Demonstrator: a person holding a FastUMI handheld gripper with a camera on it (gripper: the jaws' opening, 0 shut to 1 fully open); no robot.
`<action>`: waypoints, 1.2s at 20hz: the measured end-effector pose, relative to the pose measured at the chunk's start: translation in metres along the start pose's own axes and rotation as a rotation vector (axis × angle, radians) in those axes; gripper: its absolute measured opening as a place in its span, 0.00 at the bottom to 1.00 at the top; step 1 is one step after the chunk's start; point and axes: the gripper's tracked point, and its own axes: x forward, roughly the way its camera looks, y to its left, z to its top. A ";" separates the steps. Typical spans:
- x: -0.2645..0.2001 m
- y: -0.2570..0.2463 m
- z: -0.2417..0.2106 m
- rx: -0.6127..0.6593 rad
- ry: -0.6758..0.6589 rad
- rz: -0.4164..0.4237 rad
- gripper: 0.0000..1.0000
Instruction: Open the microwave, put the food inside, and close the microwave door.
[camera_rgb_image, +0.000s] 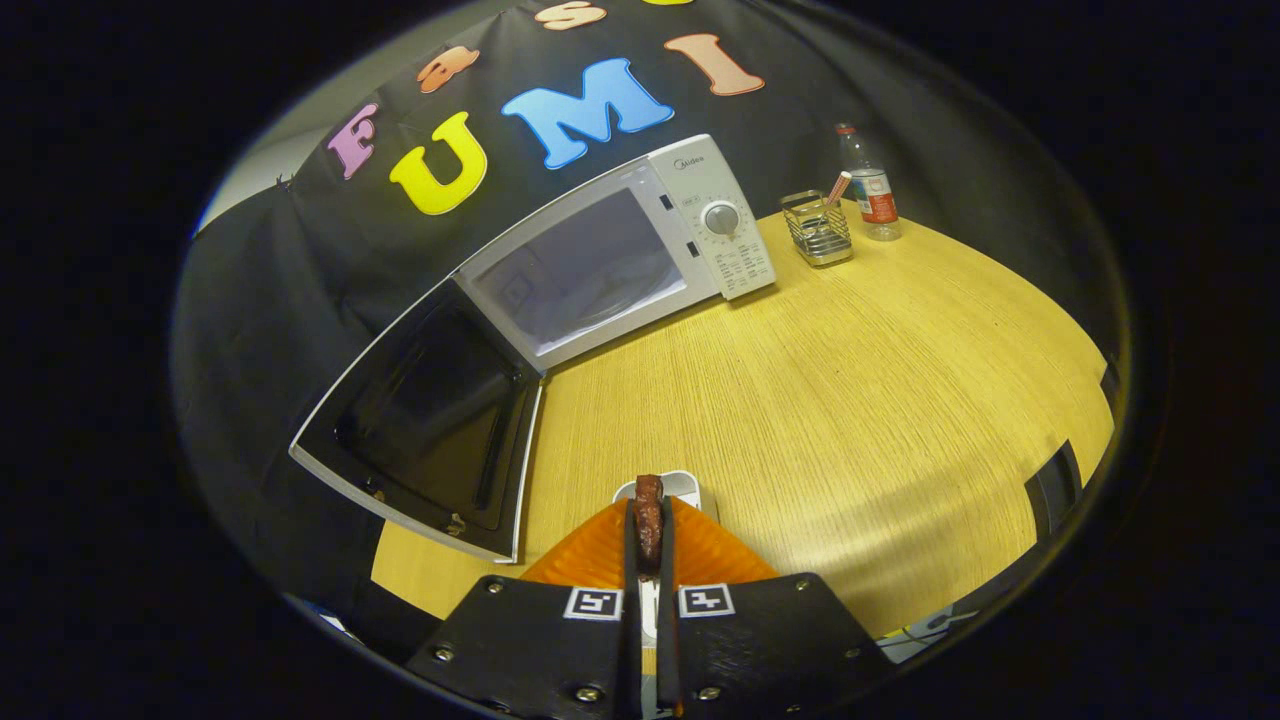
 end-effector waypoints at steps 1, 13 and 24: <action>0.000 0.001 0.004 0.018 -0.005 -0.001 0.06; 0.010 0.061 0.128 0.130 -0.187 0.171 0.06; 0.116 0.092 0.207 0.108 -0.258 0.218 0.06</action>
